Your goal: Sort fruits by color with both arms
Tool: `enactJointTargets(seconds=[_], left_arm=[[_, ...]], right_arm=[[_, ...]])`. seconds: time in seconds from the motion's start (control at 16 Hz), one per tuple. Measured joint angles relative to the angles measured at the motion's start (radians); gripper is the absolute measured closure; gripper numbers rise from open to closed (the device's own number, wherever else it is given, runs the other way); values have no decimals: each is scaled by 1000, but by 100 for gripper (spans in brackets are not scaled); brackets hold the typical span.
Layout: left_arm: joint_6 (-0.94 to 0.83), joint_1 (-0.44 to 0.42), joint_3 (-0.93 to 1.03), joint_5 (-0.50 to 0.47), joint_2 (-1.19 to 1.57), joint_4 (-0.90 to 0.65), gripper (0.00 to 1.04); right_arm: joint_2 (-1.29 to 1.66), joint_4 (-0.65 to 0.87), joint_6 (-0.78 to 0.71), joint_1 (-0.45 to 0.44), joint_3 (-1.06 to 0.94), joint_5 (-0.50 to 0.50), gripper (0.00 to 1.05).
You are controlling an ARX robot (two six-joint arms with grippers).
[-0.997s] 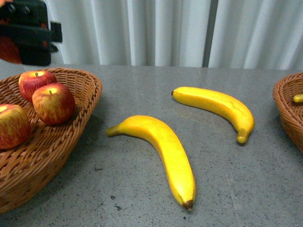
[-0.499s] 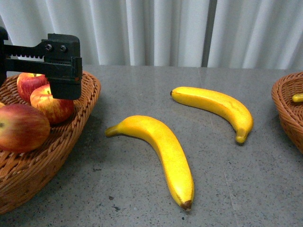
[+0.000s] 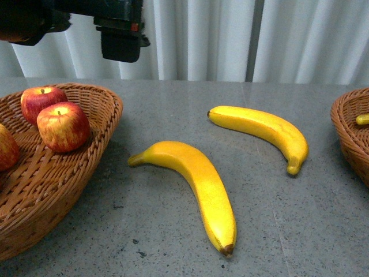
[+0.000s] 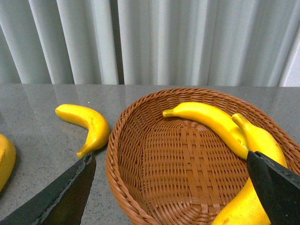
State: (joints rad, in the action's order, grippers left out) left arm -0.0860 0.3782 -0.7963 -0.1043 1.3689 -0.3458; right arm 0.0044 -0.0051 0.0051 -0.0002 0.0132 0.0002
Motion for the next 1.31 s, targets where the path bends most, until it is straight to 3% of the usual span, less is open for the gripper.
enactJointTargets(seconds=[0.06,0.25,0.31,0.37,0.5,0.75,1.12,1.25,1.31], left_arm=[[-74,8,-58,69,49,64,7],[-83,35,-66,2,29,66,7],[-34,45,5,-142,18,-151,17],[13,25,109,-220,-31,-271,28],[63,-82,308,-224,-166,-381,53],[79,-168,511,-104,-324,-398,100],[83,-286,690,3,-596,-310,103],[82,-371,722,98,-681,-256,103],[84,-384,735,90,-726,-227,103]], right_arm=[[0,0,0,0,0,0,6],[0,0,0,0,0,0,6],[0,0,0,0,0,0,6],[0,0,0,0,0,0,6],[0,0,0,0,0,0,6],[0,0,0,0,0,0,6],[0,0,0,0,0,0,6],[0,0,0,0,0,0,6],[0,0,0,0,0,0,6]])
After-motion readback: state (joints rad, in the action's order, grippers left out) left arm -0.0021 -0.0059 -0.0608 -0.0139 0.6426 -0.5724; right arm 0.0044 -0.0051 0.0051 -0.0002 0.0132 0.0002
